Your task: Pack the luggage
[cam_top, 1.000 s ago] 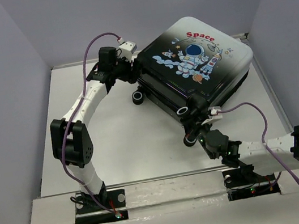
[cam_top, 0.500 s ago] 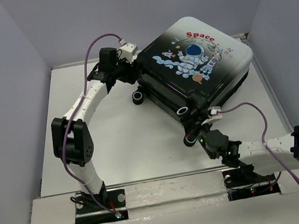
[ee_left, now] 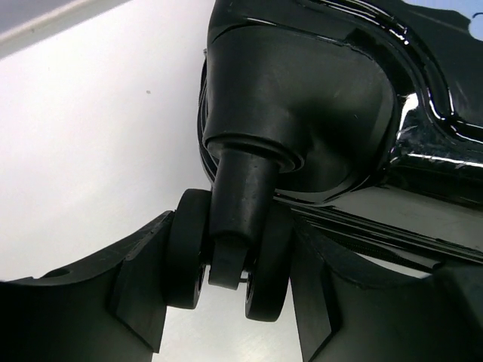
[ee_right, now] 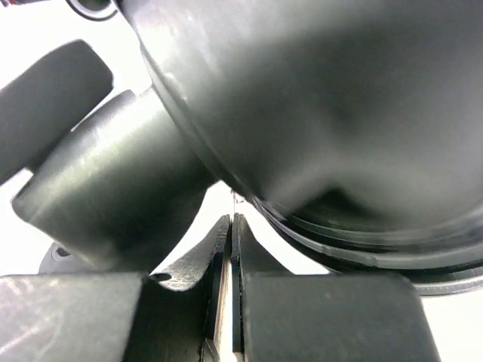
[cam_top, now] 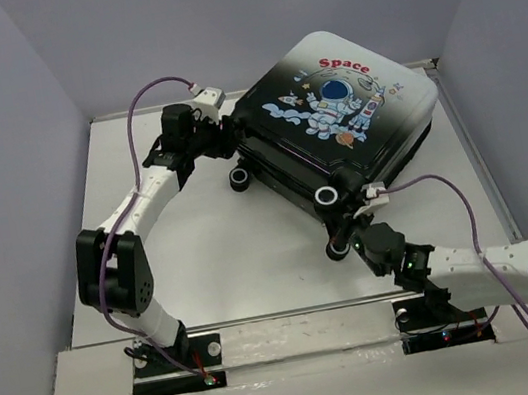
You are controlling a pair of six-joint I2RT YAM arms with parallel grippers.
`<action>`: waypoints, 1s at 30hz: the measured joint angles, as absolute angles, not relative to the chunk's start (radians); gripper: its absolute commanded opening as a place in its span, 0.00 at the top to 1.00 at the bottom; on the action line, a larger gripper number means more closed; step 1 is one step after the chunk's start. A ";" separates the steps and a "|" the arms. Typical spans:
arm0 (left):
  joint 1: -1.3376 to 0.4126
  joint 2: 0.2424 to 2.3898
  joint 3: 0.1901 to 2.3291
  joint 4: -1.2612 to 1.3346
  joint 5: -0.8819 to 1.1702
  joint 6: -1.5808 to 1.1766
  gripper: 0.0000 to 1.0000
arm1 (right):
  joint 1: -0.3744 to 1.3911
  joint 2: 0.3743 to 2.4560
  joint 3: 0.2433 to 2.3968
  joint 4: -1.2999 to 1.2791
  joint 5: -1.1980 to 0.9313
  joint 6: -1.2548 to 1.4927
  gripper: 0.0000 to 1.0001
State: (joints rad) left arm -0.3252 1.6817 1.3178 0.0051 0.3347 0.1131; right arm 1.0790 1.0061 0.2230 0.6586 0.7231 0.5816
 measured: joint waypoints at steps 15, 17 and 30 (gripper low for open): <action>-0.388 1.268 0.930 0.025 0.125 -0.144 0.94 | 0.833 0.884 0.475 0.060 0.417 0.369 0.93; -0.430 1.171 0.845 0.031 0.123 -0.207 0.94 | 0.810 0.872 0.476 0.037 0.432 0.374 0.93; -0.636 1.039 0.666 0.157 0.130 -0.596 0.94 | 1.002 1.236 0.469 0.496 0.332 0.510 0.93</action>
